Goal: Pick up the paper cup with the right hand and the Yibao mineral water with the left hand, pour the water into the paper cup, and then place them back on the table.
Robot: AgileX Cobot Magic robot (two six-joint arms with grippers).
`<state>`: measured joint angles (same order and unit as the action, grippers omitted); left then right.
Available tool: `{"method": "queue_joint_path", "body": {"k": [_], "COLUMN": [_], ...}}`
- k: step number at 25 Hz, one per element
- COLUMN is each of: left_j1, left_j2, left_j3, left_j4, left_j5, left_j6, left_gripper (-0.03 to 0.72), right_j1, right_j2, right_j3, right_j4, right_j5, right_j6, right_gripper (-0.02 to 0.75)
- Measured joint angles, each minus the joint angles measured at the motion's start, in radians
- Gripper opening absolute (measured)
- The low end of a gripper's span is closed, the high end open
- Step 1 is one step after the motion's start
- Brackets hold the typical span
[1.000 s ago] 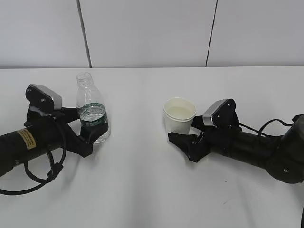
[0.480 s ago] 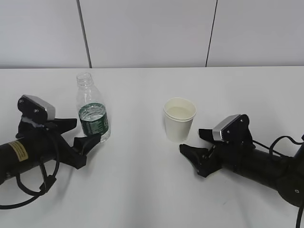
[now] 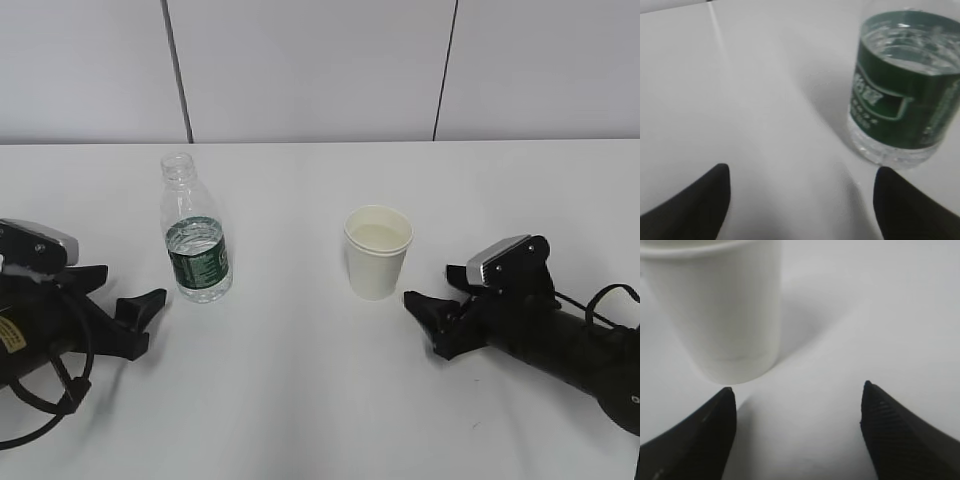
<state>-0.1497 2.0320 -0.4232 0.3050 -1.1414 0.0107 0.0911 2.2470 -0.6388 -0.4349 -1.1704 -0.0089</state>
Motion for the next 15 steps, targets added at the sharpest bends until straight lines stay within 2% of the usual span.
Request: {"method": "queue_joint_path", "body": {"k": [4, 10, 15], "left_j1": [0.059, 0.161, 0.212], "left_j2": [0.0, 0.0, 0.0], "left_j3": [0.0, 0.0, 0.0], "left_j4": [-0.014, -0.056, -0.067], "left_j5": [-0.002, -0.003, -0.003], "left_j6": [0.001, 0.001, 0.001], "left_gripper": [0.54, 0.54, 0.54], "right_j1": [-0.039, -0.06, -0.062], "right_j2": [0.0, -0.006, -0.006], "right_j3": [0.002, 0.002, 0.0], "right_j4": [0.085, 0.304, 0.346], "right_j5": [0.001, -0.003, -0.003], "right_j6": [-0.042, -0.155, -0.166], "right_gripper": [0.596, 0.594, 0.594]}}
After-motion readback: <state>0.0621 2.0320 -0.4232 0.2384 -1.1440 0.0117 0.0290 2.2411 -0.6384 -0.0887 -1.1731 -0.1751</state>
